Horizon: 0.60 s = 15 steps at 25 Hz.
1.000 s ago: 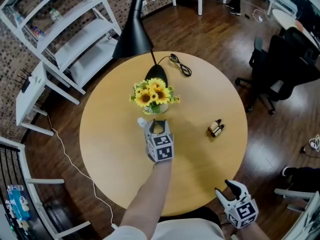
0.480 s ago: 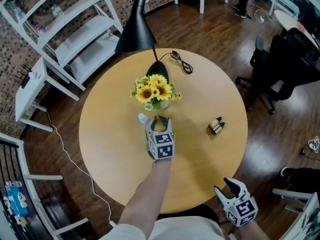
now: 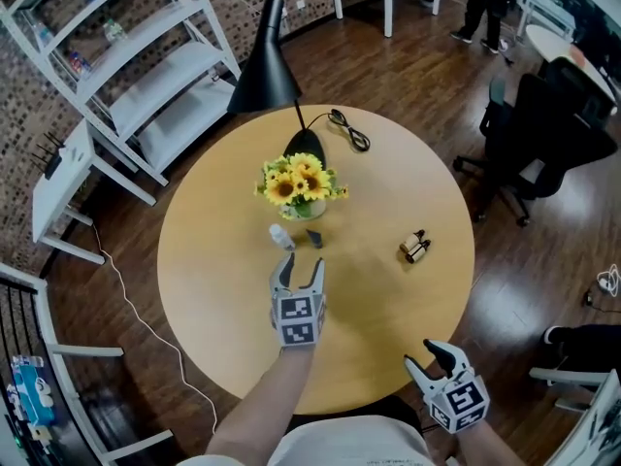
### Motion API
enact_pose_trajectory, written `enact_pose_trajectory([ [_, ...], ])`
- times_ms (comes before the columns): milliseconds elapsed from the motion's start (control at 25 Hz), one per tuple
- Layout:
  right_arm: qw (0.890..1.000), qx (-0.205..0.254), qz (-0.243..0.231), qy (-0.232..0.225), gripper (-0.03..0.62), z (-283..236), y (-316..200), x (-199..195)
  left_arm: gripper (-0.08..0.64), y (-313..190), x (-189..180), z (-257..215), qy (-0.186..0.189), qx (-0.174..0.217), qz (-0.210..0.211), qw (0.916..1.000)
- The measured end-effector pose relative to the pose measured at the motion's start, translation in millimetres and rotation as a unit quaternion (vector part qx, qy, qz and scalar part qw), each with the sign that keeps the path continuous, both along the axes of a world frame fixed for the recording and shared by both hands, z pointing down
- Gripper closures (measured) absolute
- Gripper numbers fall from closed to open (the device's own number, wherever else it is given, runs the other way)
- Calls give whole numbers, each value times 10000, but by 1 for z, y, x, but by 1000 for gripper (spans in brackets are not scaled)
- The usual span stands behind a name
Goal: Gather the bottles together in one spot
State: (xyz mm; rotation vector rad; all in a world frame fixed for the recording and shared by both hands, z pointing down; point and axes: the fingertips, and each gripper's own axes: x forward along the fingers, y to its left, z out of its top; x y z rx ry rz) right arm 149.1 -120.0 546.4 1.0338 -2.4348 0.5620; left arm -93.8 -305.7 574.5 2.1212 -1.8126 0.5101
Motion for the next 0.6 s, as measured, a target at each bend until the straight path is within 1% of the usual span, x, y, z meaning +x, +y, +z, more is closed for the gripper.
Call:
enact_pose_trajectory([
  [120,9999,117,-78,-27,370,-5,2,-13,305,40,-8,-17,454,20,138,9989],
  [200,9997,195,-135,-8,370,-11,8,-21,305,73,-17,-27,664,-23,200,9976],
  [480,9983,524,-229,123,370,-42,44,-56,305,186,-52,-76,1166,28,508,9919],
  [600,9975,643,-199,193,370,-58,70,-76,305,236,-71,-98,1274,132,660,9896],
])
